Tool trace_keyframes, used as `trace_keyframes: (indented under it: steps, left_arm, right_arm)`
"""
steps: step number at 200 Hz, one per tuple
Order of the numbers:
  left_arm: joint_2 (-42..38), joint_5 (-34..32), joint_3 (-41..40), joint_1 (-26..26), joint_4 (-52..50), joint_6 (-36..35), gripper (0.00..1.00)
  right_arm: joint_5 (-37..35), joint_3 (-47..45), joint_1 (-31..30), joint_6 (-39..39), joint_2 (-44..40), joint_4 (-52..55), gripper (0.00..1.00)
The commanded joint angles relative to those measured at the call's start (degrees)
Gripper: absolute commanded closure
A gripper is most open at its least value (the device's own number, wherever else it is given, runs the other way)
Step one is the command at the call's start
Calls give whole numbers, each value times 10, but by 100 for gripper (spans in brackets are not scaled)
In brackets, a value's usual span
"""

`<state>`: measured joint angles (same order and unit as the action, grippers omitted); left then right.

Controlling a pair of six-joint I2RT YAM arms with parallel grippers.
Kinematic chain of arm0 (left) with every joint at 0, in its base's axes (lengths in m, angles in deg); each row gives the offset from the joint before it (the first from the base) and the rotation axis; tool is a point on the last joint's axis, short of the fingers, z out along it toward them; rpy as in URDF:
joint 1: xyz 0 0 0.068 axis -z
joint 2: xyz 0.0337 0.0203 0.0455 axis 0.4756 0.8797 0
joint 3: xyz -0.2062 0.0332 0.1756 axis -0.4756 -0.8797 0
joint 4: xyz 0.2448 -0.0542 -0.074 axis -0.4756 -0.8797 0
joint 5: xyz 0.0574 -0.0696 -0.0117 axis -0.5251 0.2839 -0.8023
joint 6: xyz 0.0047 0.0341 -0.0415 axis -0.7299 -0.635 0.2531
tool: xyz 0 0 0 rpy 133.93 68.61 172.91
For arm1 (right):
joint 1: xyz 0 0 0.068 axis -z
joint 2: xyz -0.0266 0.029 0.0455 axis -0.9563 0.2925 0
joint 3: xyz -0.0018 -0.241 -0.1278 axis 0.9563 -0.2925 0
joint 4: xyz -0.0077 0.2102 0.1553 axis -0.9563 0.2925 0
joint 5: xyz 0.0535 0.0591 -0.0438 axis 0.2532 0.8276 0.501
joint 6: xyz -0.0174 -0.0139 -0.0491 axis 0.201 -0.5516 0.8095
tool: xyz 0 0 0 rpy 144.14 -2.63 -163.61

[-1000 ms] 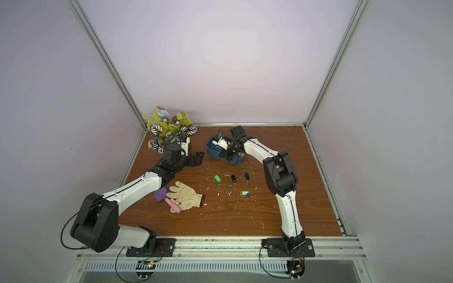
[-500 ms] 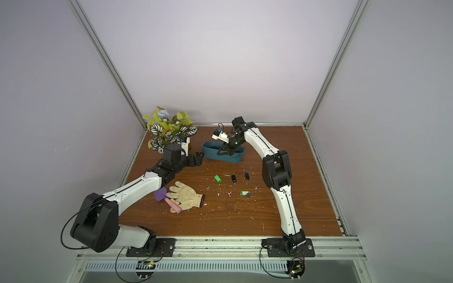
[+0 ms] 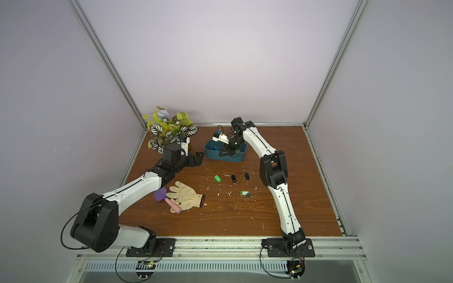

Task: Take the keys out of the storage box
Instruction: Adjust the storage box at the center of the board.

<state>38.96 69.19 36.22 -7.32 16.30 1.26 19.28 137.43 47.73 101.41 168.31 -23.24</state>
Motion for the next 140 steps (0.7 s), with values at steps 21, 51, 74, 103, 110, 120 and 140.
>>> trace_keyframes:
  steps: [21, 51, 74, 103, 110, 120, 140]
  left_arm:
    - [-6, -3, 5, -7, -4, -6, 0]
    - [-5, -2, 6, -7, -4, -6, 0]
    - [-3, 0, 7, -7, -3, -5, 0]
    - [1, 8, 9, -7, -1, -5, 0]
    - [2, 9, 11, -7, 1, -4, 0]
    - [6, 16, 12, -7, 6, -2, 1]
    - [22, 46, 16, -7, 26, 6, 0]
  right_arm:
    - [-65, 5, 23, -7, 19, 12, 93]
    - [-60, -3, 31, -8, 12, 9, 87]
    - [-51, -17, 32, -16, -6, -4, 79]
    - [-41, -51, 31, -43, -44, -37, 54]
    - [-43, -66, 31, -56, -58, -53, 54]
    - [-49, -90, 31, -79, -80, -77, 50]
    - [-94, -170, 32, -154, -146, -166, 37]
